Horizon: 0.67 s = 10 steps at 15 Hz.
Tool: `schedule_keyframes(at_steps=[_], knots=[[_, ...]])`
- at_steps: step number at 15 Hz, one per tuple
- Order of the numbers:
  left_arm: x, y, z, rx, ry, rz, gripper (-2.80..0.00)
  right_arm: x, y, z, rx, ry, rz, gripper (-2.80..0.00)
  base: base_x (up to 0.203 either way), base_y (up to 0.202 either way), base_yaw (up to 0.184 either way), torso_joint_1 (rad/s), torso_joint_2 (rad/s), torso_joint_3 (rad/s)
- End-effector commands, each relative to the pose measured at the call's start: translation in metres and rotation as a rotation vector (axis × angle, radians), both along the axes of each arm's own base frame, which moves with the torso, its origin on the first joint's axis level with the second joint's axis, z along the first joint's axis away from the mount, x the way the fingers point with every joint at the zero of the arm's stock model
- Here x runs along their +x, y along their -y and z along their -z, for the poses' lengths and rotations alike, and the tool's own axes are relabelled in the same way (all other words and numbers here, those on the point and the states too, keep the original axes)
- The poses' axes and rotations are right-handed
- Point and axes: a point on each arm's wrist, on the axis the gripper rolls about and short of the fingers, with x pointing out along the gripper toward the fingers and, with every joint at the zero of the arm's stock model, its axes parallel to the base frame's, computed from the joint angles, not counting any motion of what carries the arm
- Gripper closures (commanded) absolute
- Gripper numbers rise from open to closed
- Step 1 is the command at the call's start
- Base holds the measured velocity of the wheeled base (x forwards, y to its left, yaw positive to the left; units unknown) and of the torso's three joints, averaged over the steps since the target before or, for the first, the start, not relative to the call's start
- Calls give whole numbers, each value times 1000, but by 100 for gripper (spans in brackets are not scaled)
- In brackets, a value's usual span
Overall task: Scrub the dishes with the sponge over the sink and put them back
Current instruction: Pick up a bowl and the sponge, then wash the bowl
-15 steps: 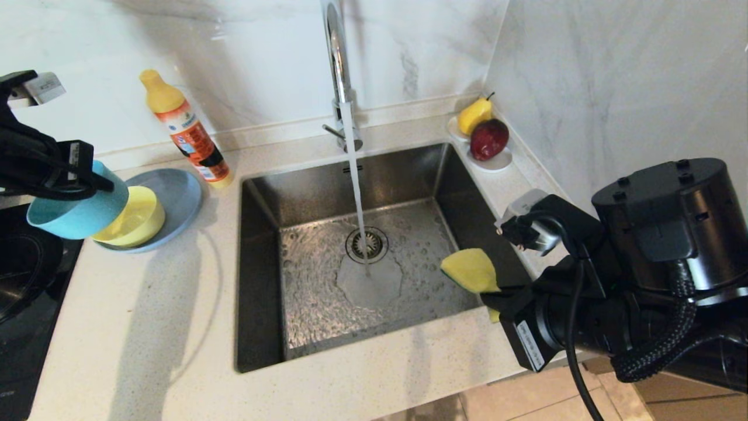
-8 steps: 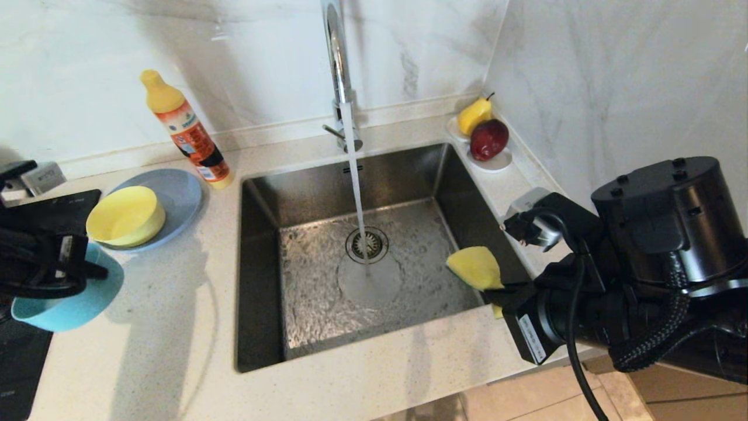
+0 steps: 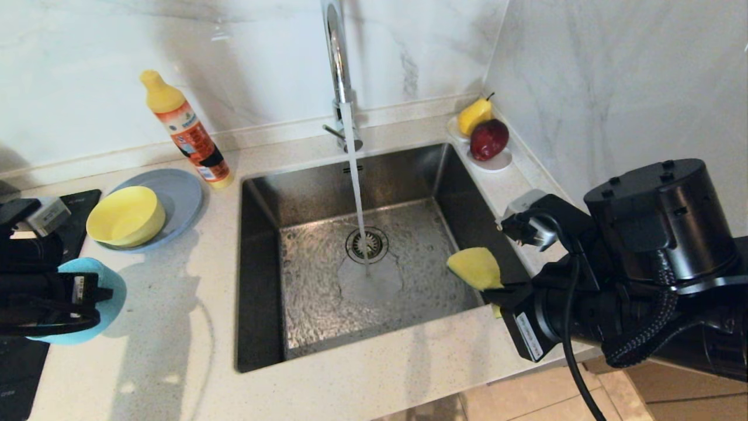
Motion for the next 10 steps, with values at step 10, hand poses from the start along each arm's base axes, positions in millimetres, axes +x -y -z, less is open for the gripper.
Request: schedule_keyframes(at_steps=[10], knots=[[3,1,45,21,-52,-18,0,-1,3,-2,5,6,4,0,0,0,0,0,0,0]])
